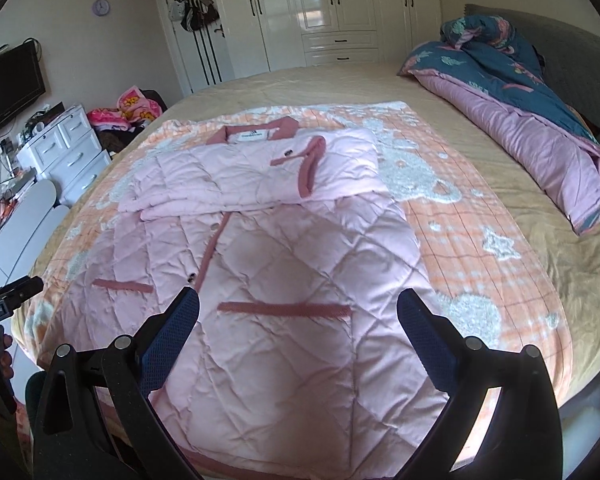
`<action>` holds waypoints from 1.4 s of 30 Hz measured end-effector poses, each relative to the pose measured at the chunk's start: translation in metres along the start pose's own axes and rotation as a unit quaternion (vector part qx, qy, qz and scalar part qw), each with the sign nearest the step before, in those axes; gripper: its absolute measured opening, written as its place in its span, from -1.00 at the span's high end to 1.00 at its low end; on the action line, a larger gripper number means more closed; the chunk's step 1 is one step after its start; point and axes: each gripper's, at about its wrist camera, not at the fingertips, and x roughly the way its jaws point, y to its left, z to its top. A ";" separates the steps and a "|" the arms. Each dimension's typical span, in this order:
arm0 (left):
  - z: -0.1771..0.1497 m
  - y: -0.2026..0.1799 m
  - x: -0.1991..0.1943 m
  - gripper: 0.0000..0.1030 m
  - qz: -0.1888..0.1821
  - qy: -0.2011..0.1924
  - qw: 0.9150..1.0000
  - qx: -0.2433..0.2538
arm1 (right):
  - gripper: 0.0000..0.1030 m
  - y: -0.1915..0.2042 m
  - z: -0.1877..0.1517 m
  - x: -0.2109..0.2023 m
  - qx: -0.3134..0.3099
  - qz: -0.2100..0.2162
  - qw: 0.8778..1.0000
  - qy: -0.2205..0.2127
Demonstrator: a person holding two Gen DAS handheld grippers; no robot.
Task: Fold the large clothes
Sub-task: 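Grasp the ribbed jacket hem with both grippers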
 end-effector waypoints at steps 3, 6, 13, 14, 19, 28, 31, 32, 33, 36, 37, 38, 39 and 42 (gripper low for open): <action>-0.009 0.014 0.002 -0.82 0.006 0.011 1.000 -0.007 | -0.91 -0.005 -0.004 0.001 0.001 -0.003 1.000 0.005; -0.018 0.030 0.003 -0.82 0.008 0.022 1.000 -0.021 | -0.91 -0.008 -0.009 0.003 0.000 -0.004 1.000 0.011; -0.043 0.071 0.007 -0.43 -0.006 0.058 0.997 -0.055 | -0.91 -0.017 -0.021 0.007 0.000 -0.009 1.000 0.027; -0.046 0.075 0.007 -0.37 -0.005 0.062 0.996 -0.058 | -0.91 -0.019 -0.023 0.008 0.002 -0.009 1.000 0.029; -0.061 0.089 0.012 -0.13 -0.016 0.090 0.993 -0.069 | -0.91 -0.028 -0.030 0.010 0.008 -0.013 0.999 0.039; -0.074 0.079 0.033 -0.12 -0.041 0.129 0.989 -0.061 | -0.91 -0.050 -0.050 0.011 0.007 -0.010 0.996 0.086; -0.073 0.072 0.039 -0.14 -0.041 0.133 0.989 -0.052 | -0.91 -0.056 -0.061 0.013 0.001 -0.010 0.993 0.115; -0.072 0.069 0.042 -0.16 -0.042 0.133 0.989 -0.049 | -0.91 -0.059 -0.066 0.015 0.001 -0.010 0.992 0.127; -0.070 0.066 0.044 -0.18 -0.043 0.133 0.989 -0.047 | -0.91 -0.061 -0.070 0.015 0.001 -0.013 0.991 0.135; -0.068 0.058 0.050 -0.24 -0.039 0.133 0.990 -0.035 | -0.91 -0.071 -0.080 0.019 0.014 -0.021 0.987 0.156; -0.068 0.057 0.052 -0.27 -0.037 0.135 0.990 -0.034 | -0.91 -0.075 -0.081 0.021 0.022 -0.021 0.986 0.162; -0.068 0.057 0.053 -0.27 -0.036 0.135 0.990 -0.034 | -0.91 -0.079 -0.083 0.023 0.030 -0.021 0.985 0.168; -0.068 0.057 0.053 -0.28 -0.037 0.135 0.990 -0.034 | -0.91 -0.084 -0.085 0.026 0.040 -0.018 0.983 0.176; -0.069 0.060 0.053 -0.29 -0.040 0.135 0.989 -0.036 | -0.91 -0.092 -0.089 0.035 0.063 0.000 0.978 0.201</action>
